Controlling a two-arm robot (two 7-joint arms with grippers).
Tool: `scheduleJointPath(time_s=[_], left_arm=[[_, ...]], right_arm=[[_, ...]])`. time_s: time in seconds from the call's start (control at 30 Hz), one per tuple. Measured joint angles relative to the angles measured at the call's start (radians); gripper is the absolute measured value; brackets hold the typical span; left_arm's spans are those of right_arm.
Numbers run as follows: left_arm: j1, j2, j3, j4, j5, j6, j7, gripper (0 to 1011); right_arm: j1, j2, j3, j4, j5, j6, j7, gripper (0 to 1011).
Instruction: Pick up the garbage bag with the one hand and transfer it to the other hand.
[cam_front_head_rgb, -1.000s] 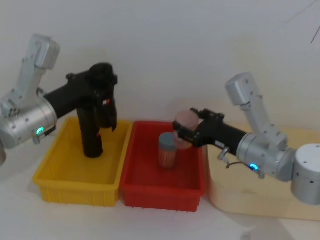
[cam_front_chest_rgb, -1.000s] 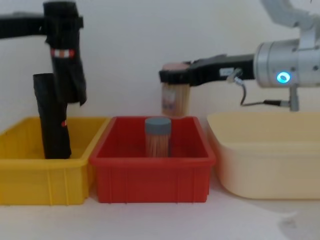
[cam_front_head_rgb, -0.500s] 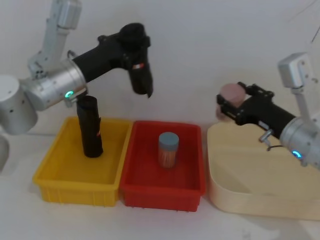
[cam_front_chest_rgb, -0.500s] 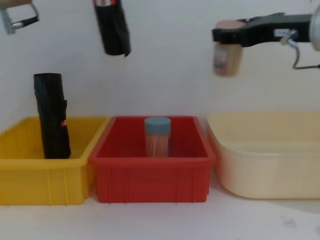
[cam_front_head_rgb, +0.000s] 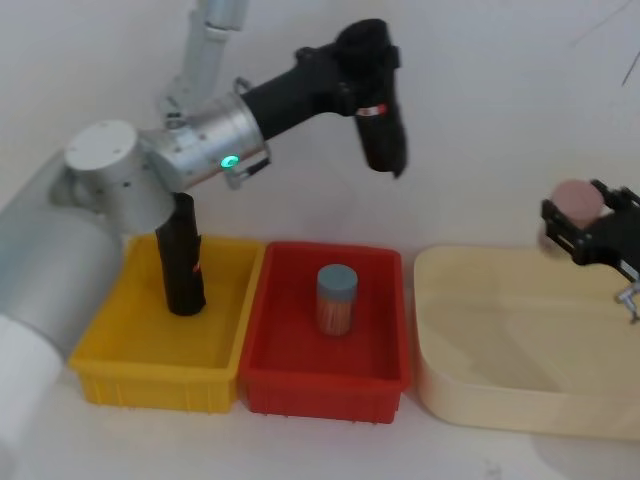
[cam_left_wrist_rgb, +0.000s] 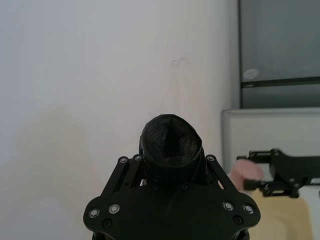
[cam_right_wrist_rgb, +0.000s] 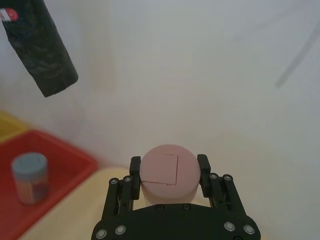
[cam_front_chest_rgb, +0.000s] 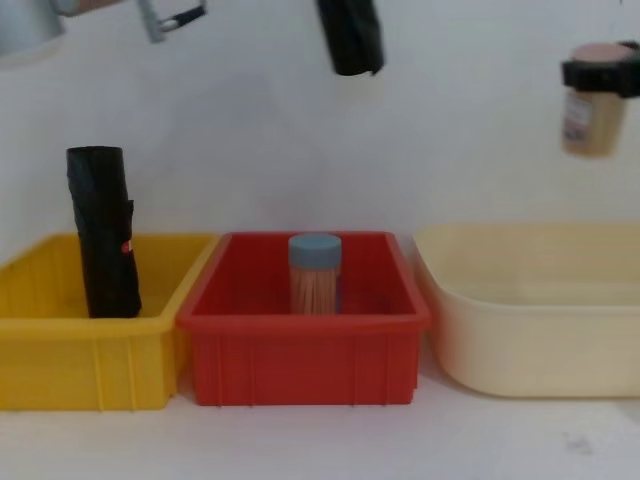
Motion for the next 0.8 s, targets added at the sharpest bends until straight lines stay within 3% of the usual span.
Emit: scheduleJointPath(time_s=[0.07, 0.1, 0.2, 0.4, 0.63, 0.8], left_arm=[[-0.039, -0.042, 0.009, 0.075, -0.010, -0.024, -0.034, 351], [-0.039, -0.042, 0.009, 0.075, -0.010, -0.024, -0.034, 351], [-0.121, -0.115, 0.035, 0.262, -0.048, -0.081, -0.100, 351], [-0.211, -0.194, 0.066, 0.457, -0.092, -0.145, -0.171, 351], [-0.274, -0.249, 0.088, 0.592, -0.124, -0.190, -0.222, 351], [-0.299, -0.271, 0.097, 0.647, -0.137, -0.208, -0.242, 351]], right_arm=[[-0.017, 0.008, 0.015, -0.004, 0.003, 0.007, -0.007, 651], [-0.024, 0.011, 0.021, -0.005, 0.005, 0.010, -0.010, 651], [-0.055, 0.024, 0.049, -0.005, 0.015, 0.023, -0.019, 651], [-0.089, 0.038, 0.081, -0.001, 0.026, 0.037, -0.029, 668], [-0.112, 0.047, 0.103, 0.002, 0.033, 0.046, -0.034, 876], [-0.122, 0.051, 0.112, 0.003, 0.036, 0.050, -0.037, 987]])
